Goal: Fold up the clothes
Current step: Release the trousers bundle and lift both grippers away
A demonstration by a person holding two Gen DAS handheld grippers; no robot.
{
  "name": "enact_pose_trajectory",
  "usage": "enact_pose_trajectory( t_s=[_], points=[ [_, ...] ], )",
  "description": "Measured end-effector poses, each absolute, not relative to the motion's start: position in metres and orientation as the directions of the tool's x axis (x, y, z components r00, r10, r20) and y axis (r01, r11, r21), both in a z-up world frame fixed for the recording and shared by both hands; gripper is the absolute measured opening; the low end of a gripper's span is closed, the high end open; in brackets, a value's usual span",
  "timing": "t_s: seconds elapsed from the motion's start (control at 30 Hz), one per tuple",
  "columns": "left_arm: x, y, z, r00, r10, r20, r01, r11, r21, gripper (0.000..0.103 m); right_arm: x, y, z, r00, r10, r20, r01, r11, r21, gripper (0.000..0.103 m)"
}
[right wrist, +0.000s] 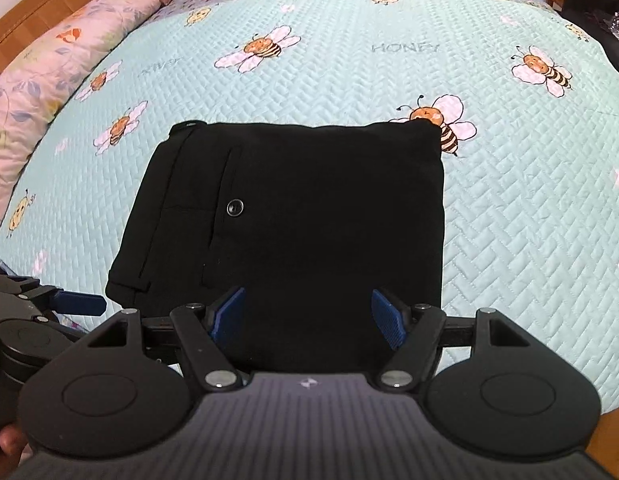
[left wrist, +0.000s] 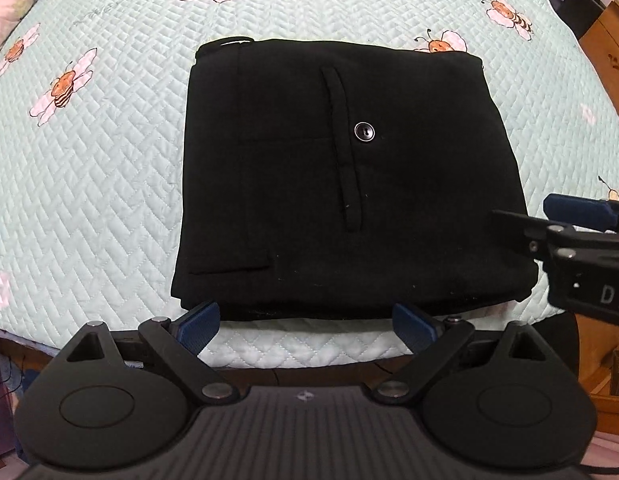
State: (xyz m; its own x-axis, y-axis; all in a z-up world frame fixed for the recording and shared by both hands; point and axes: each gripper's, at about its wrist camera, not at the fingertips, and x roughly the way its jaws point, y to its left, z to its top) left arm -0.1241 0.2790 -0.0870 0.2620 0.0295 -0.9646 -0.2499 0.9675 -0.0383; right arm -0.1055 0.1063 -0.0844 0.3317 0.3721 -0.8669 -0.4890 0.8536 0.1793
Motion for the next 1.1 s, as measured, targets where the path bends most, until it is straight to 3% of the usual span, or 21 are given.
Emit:
enact_pose_trajectory(
  t_s=[1.1],
  points=[
    [-0.123,0.274,-0.084,0.274,0.021,-0.961,-0.218,0.975,-0.041,0.096,-0.106,0.111,-0.096,0.254,0.39,-0.885,-0.504,0.834,0.223,0.071]
  ],
)
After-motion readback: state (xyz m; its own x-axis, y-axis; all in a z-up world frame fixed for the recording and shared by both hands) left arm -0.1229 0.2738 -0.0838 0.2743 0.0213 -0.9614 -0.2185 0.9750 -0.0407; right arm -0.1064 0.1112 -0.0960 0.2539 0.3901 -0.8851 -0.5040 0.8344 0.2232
